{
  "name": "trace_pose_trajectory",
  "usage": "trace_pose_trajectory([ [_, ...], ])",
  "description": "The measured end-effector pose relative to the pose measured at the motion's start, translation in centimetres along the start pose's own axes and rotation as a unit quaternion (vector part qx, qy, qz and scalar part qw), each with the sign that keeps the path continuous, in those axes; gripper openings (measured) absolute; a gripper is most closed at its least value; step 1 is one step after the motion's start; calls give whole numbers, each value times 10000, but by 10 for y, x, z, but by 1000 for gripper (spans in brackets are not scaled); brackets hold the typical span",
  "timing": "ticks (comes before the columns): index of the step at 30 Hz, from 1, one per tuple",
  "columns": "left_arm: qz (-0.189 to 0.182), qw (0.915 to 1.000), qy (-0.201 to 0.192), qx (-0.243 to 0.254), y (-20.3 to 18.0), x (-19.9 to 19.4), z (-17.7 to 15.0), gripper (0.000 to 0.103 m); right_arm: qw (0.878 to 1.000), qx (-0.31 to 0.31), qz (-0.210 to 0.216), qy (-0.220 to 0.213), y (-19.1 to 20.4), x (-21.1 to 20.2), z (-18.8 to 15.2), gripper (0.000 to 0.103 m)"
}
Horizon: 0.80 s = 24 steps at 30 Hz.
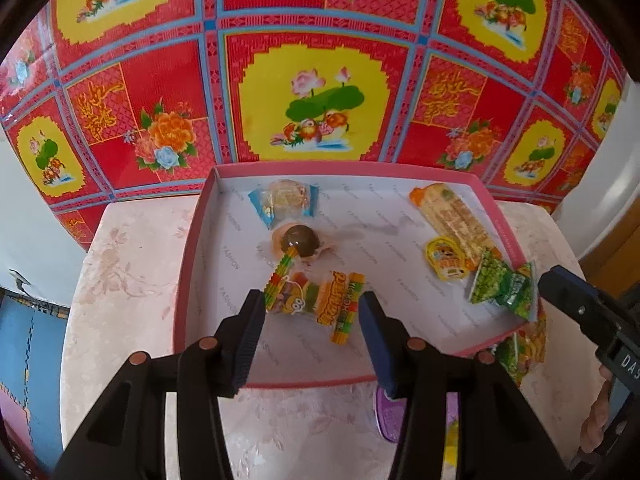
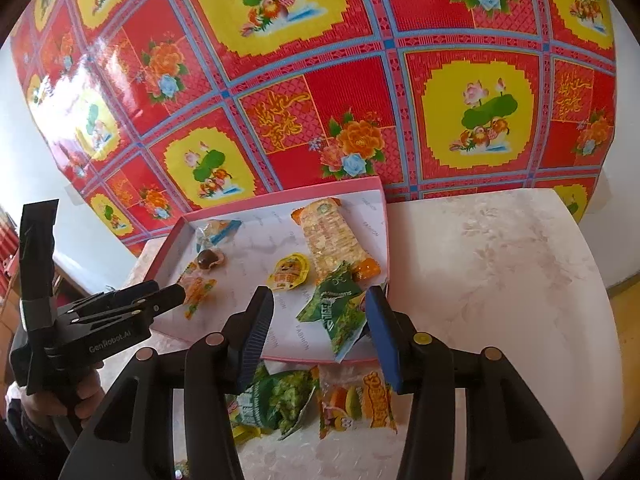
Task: Organize snacks
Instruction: 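Carry the gummy pack into the box with the left tool while the right tool drops the green bag there, then grasp the purple tin with the left tool while the right tool grasps the orange candy pack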
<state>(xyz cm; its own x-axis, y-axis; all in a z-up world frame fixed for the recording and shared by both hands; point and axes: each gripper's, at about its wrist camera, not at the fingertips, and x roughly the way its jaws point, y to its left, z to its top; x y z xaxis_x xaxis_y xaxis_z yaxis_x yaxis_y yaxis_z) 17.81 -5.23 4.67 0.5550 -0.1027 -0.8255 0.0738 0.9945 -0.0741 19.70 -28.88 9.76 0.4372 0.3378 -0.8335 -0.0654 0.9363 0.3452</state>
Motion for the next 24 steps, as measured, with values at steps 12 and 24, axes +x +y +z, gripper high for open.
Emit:
trace_pose_trajectory([
  [12,-238,9996,70,-145,-1,-23,-16,51,10000,-5,-76,9,0,-23,-14,49],
  [24,-379,9987,335,-37,-20,-23,-35,51,9998,125,-92,89,-12,-33,-31,49],
])
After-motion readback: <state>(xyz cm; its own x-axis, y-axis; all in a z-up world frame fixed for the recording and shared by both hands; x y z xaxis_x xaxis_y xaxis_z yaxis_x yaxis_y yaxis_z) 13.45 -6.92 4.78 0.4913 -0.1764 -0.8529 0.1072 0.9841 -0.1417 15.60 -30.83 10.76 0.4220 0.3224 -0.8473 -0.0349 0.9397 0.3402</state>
